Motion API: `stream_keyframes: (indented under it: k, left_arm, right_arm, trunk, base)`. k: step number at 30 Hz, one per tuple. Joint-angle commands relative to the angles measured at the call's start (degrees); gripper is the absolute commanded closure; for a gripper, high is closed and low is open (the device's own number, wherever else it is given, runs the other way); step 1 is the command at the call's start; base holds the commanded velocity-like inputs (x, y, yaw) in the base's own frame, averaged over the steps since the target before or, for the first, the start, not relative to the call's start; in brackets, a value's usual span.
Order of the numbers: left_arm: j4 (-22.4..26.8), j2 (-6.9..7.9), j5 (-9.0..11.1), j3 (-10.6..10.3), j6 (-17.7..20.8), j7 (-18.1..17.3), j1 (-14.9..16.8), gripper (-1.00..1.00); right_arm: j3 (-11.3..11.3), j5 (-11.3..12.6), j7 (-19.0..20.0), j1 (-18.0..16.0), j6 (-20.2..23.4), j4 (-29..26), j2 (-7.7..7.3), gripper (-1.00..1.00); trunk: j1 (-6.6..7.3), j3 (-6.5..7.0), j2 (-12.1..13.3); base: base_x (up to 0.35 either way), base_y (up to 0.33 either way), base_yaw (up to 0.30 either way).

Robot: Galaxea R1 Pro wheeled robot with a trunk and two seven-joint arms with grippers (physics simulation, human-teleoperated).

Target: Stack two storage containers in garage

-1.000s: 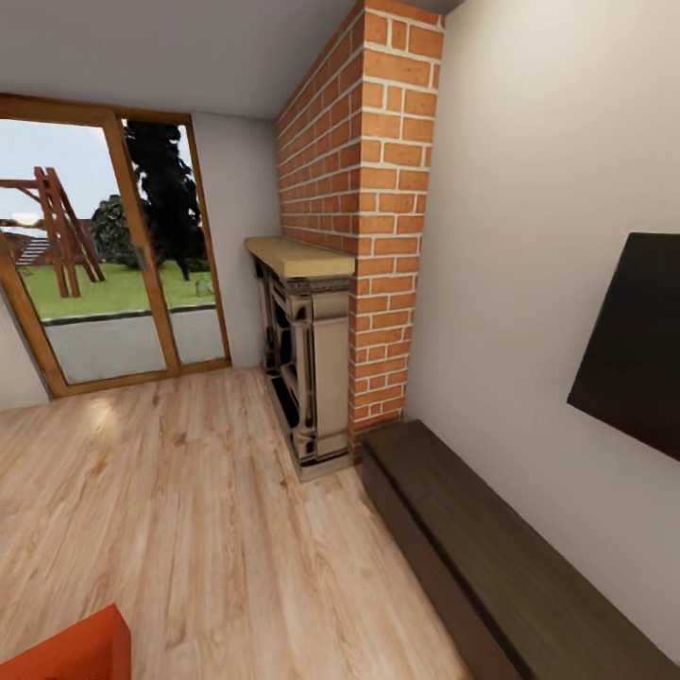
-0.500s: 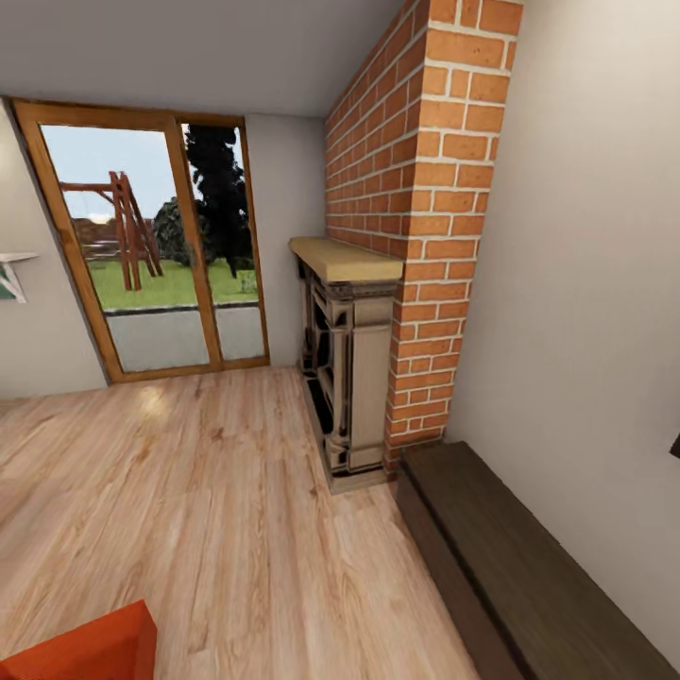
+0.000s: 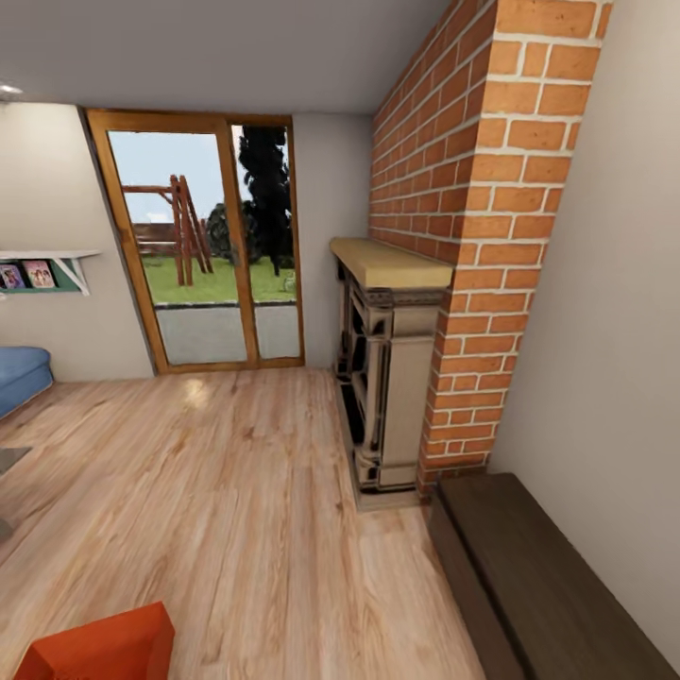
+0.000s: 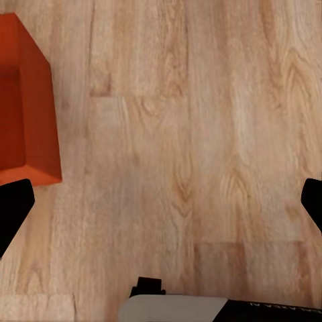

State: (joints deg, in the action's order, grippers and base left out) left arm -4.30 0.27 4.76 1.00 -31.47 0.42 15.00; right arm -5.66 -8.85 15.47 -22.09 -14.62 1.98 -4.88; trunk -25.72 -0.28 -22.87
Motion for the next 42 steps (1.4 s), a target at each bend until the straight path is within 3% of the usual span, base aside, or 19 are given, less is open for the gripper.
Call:
stream_keyframes:
  k: [1, 20, 42]
  left_arm:
    - [-0.3, -0.01, 0.3, 0.1, -0.3, -0.1, 0.1, -1.0]
    - [-0.2, -0.01, 0.3, 0.1, -0.3, -0.1, 0.1, -1.0]
    - [-0.2, -0.01, 0.3, 0.1, 1.8, -0.1, 0.1, -1.0]
  right_arm:
    - [-0.5, -0.6, 0.1, -0.1, -0.4, 0.2, -0.04, -1.0]
    - [-0.5, -0.6, 0.1, -0.1, -0.4, 0.2, -0.04, -1.0]
    - [-0.5, -0.6, 0.1, -0.1, -0.4, 0.2, -0.04, -1.0]
  trunk:
    - [-0.06, -0.03, 0.0]
    - [-0.06, -0.03, 0.0]
    - [-0.06, -0.03, 0.0]
  base:
    - [0.32, -0.006, 0.288]
    - [0.321, -0.045, 0.274]
    - [0.321, -0.111, 0.017]
